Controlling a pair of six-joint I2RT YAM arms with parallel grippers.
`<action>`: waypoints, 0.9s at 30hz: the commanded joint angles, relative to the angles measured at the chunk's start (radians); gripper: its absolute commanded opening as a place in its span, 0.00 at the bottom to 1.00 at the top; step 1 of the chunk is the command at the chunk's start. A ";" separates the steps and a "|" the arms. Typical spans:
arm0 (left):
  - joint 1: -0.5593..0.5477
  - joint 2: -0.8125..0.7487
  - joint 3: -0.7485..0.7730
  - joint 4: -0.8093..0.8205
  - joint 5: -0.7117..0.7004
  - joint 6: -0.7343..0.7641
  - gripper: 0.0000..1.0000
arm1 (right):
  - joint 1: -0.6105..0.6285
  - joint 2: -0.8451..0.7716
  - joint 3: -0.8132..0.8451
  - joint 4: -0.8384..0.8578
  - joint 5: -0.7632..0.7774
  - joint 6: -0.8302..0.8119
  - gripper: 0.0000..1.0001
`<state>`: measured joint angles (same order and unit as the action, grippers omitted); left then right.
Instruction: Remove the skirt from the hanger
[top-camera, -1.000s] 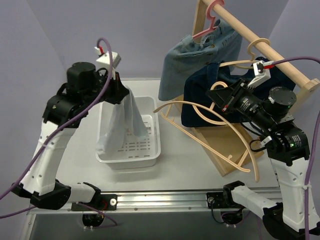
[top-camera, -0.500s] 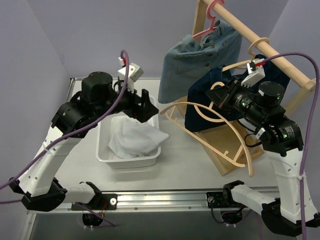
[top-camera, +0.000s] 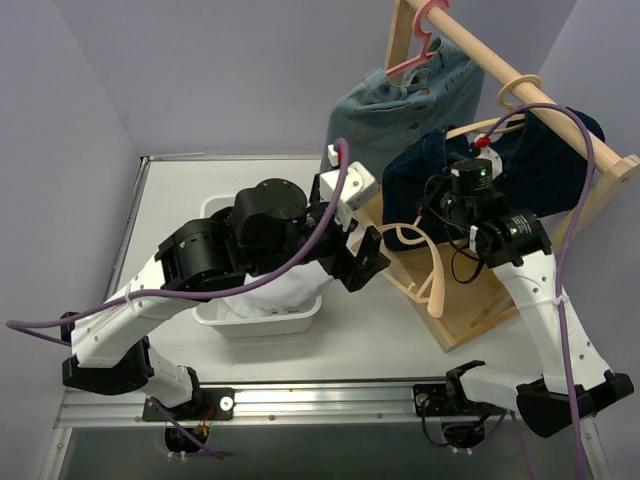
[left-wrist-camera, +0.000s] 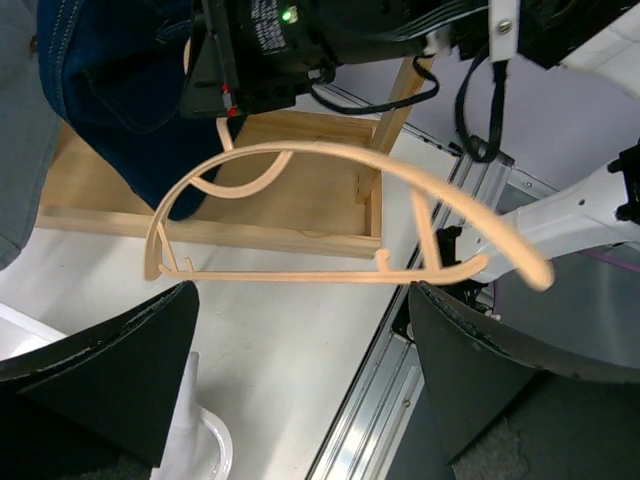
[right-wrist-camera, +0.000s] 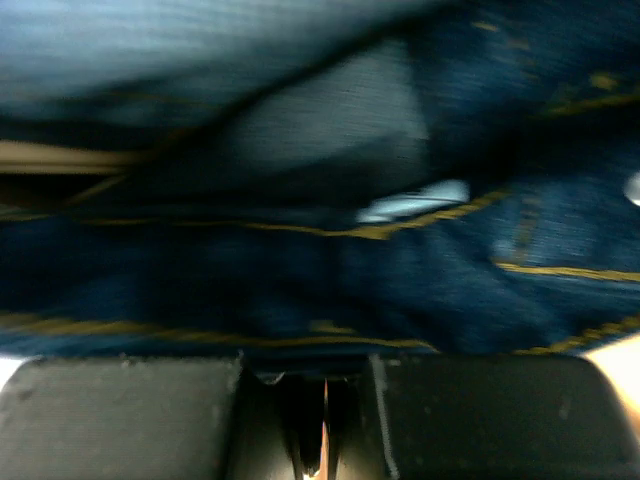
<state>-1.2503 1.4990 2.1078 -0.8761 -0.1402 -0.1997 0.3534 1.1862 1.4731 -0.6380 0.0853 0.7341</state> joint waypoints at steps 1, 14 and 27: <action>-0.058 0.062 0.128 -0.007 -0.105 0.008 0.95 | 0.019 0.029 -0.005 -0.055 0.224 0.099 0.00; -0.112 0.268 0.390 -0.239 -0.174 -0.003 0.94 | 0.039 0.089 0.019 -0.126 0.383 0.186 0.00; -0.116 0.346 0.380 -0.311 -0.229 0.003 0.94 | 0.053 0.084 0.069 -0.138 0.355 0.192 0.00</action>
<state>-1.3602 1.8214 2.4725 -1.1458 -0.3241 -0.2008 0.3962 1.2709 1.4948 -0.7605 0.4191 0.8936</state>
